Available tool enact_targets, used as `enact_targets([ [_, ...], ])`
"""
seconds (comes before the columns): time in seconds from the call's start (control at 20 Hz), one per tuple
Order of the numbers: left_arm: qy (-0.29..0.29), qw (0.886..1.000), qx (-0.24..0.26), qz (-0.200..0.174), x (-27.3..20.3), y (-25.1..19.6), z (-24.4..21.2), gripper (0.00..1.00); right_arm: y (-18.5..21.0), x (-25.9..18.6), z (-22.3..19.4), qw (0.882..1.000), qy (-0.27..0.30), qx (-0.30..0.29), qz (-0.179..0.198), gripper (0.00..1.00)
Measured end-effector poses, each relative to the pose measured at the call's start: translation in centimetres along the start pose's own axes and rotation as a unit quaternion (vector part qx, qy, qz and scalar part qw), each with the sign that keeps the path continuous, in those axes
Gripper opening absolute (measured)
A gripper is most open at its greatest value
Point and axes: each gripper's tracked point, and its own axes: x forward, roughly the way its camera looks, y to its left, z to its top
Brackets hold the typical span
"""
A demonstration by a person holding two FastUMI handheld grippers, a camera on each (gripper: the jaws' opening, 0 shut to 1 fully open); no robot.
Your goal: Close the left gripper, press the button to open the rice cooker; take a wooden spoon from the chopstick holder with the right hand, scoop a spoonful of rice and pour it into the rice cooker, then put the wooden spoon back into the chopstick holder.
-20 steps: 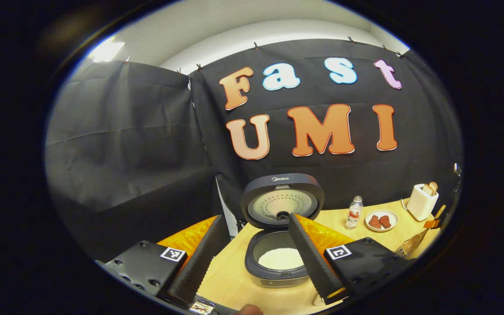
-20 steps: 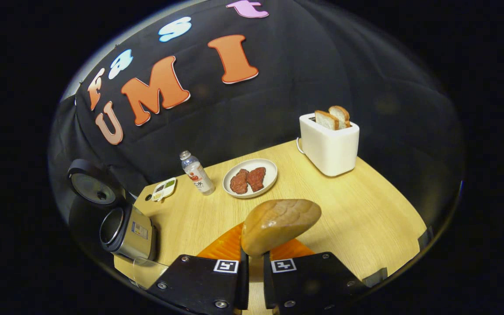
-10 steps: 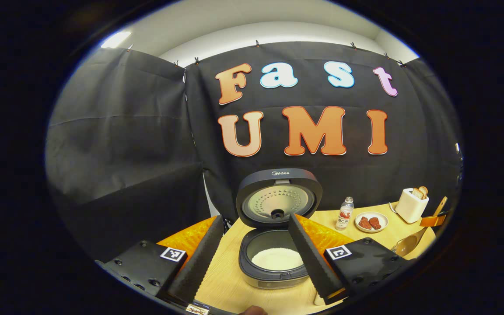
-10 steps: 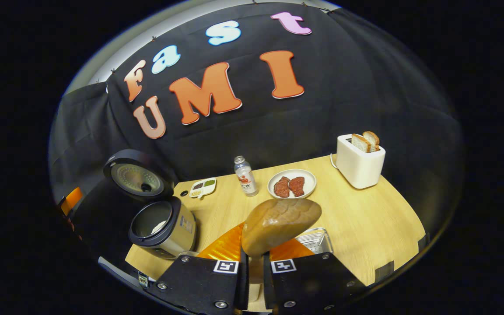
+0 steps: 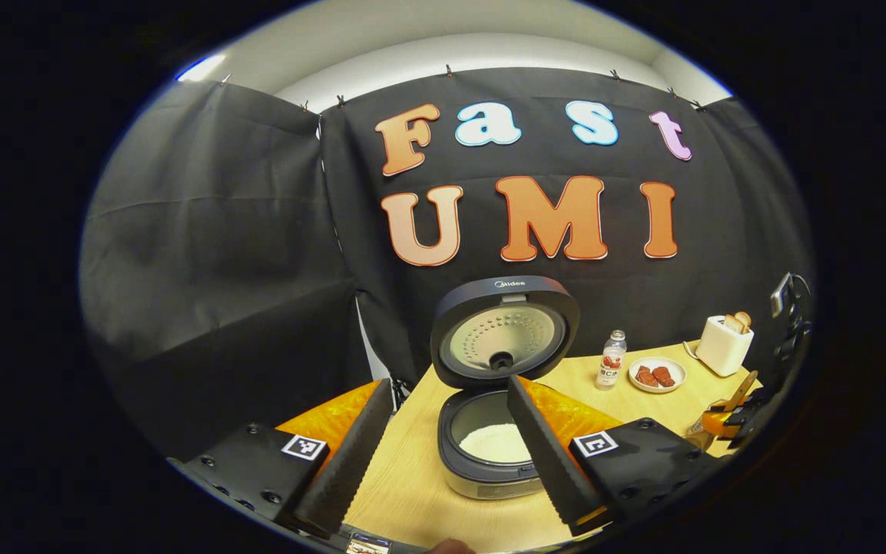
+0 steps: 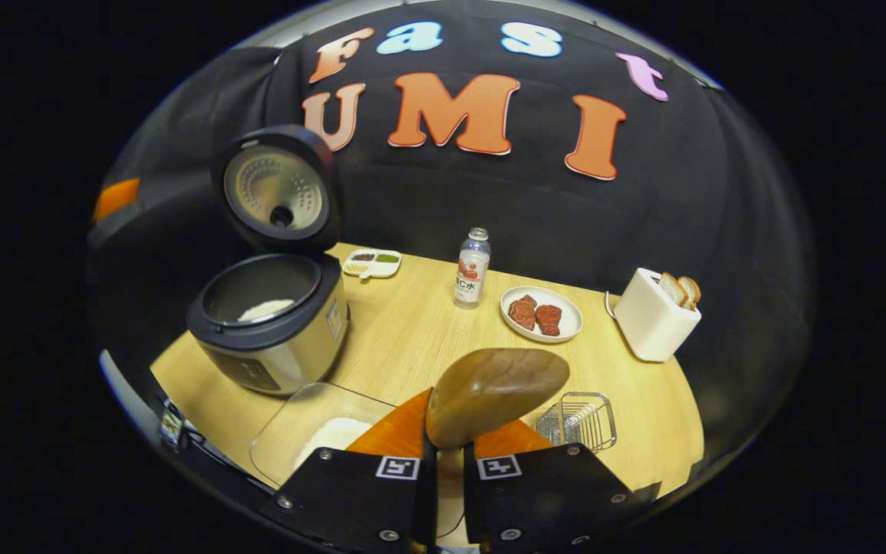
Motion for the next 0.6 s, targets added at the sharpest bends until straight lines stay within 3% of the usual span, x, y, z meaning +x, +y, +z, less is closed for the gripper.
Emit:
enact_targets([
  [0.2,0.0,1.0,0.005,0.011,-0.1,1.3,-0.1,1.0,1.5,1.5,-1.8,0.996,-0.014,-0.078,-0.028,0.12],
  [0.3,-0.001,1.0,0.007,0.02,0.3,2.6,0.1,1.0,1.8,2.0,-3.1,0.995,-0.013,-0.09,-0.042,0.12],
  [0.35,-0.002,1.0,0.01,0.025,0.4,3.2,0.3,0.95,1.9,2.1,-3.8,0.995,-0.011,-0.088,-0.047,0.11],
  [0.6,-0.005,0.999,0.011,0.031,1.4,4.8,0.4,1.0,4.0,1.3,-5.0,0.989,-0.034,-0.13,-0.063,0.11],
])
